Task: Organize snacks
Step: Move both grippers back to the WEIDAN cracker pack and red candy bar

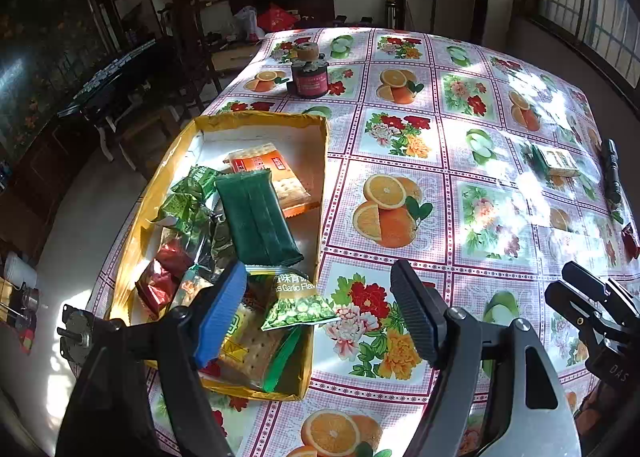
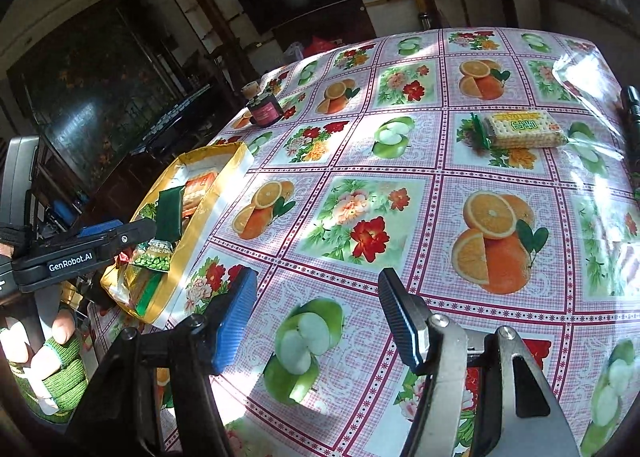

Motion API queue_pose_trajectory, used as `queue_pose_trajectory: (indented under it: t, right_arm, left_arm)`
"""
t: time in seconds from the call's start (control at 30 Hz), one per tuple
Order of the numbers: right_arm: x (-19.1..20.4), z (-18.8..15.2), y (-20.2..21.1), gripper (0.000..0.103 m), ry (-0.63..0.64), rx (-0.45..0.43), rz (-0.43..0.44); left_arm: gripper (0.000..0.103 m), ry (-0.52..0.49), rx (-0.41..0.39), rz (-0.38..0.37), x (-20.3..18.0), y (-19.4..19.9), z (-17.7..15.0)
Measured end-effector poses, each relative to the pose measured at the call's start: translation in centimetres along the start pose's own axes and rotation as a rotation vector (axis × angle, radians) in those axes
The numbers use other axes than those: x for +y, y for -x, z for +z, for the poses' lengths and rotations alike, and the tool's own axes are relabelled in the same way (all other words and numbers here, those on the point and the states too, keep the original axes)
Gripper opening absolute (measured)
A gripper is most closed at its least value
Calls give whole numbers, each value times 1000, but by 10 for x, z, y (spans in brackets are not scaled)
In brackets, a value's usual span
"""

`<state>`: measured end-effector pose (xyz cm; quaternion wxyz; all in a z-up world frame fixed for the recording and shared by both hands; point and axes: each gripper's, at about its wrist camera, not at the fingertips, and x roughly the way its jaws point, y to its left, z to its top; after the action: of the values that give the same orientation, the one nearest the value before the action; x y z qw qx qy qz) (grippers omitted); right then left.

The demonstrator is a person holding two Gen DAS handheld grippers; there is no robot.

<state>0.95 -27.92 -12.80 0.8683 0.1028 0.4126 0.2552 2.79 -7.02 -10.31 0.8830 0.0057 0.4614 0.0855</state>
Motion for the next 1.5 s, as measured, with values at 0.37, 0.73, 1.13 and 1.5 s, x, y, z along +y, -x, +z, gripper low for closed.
queue_pose_trajectory:
  t: [0.37,0.73,1.13,1.5]
  right_arm:
    - [31,1,-6,66,118,21,37]
    - [85,6,-19,69,361,44,74]
    - [119,6,-16,70,464,18,91]
    - [80,1,4,71,347,-39,23]
  left_arm:
    - [80,13,-20,35,19,14,-16]
    - [89,-6,-78,108,36,37,-36]
    - [97,-17,-147,114,43,64,-41]
    - [99,-64,-161,55,17,64,-34]
